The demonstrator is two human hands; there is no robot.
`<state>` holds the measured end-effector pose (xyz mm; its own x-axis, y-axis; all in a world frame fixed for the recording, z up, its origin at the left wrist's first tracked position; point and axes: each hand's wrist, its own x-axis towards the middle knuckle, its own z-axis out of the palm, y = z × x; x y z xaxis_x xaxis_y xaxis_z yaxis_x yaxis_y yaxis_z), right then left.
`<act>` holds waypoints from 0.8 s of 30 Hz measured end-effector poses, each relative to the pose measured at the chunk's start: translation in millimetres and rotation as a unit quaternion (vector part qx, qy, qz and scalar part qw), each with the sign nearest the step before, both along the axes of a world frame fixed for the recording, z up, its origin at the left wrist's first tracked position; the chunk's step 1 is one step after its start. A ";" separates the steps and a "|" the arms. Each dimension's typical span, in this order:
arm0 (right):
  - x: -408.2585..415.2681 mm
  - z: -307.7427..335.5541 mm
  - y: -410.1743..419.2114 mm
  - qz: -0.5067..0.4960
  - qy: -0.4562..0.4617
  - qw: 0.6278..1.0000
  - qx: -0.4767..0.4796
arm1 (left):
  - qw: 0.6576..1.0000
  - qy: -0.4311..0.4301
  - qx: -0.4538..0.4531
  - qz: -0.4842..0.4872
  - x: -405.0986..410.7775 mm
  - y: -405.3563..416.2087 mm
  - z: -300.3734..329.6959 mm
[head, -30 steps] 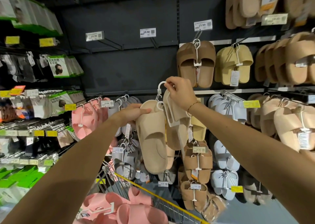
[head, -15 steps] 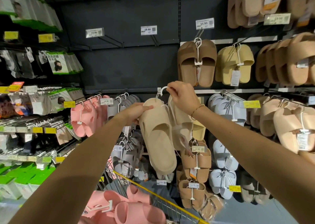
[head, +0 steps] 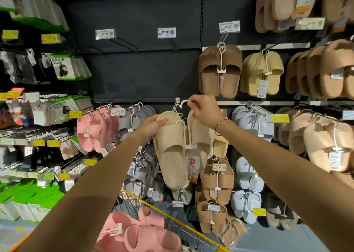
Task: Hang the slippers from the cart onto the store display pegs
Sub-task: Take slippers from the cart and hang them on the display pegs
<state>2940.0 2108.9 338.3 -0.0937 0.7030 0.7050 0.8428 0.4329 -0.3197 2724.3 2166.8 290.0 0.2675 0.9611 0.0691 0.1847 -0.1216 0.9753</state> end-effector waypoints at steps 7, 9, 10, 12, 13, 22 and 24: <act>-3.3 5.2 -3.7 0.004 0.021 1.000 -0.014 | 1.000 -0.012 -0.012 -0.009 -2.1 -4.8 -10.6; -4.3 4.7 -4.1 0.002 0.022 1.000 -0.019 | 1.000 -0.024 -0.018 -0.006 -1.2 -3.7 -14.6; -4.9 4.9 -3.8 0.000 0.025 0.999 -0.021 | 1.000 -0.025 -0.018 -0.004 -1.1 -2.3 -15.6; -4.8 5.7 -1.9 -0.004 0.032 0.999 -0.024 | 1.000 -0.025 -0.017 0.001 -1.2 1.6 -16.1; -4.5 6.5 -0.6 -0.006 0.035 0.999 -0.026 | 0.999 -0.028 -0.018 0.003 -1.4 4.3 -15.5; 1.5 15.2 19.4 0.003 0.065 0.997 -0.037 | 0.999 -0.024 0.017 0.027 5.0 20.8 -6.4; -0.4 16.1 25.6 0.009 0.061 0.997 -0.044 | 0.998 -0.034 0.024 0.038 5.4 28.6 -4.8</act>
